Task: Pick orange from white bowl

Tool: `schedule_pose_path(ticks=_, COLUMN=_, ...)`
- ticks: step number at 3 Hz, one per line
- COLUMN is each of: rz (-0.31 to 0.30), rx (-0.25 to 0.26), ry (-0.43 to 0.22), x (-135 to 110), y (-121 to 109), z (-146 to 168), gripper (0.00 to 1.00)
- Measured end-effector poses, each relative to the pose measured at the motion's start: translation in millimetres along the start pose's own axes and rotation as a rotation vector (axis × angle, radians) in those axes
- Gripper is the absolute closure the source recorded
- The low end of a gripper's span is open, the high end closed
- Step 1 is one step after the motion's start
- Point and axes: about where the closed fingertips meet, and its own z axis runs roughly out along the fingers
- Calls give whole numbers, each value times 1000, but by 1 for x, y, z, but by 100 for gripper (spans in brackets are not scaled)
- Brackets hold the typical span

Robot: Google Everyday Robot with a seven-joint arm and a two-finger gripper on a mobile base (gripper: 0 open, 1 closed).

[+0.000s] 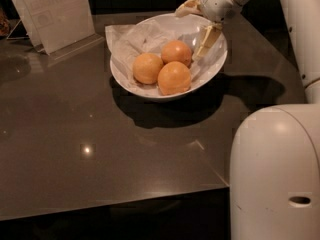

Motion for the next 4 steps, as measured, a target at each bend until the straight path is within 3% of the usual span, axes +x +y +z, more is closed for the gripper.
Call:
schedule_pose_path(ticks=2, rz=-27, rx=-54, ry=-73, x=0, y=3, z=35, gripper=9)
schedule_pose_path(ticks=4, rz=-63, rx=-76, ry=-98, x=3, y=4, z=49, gripper=5)
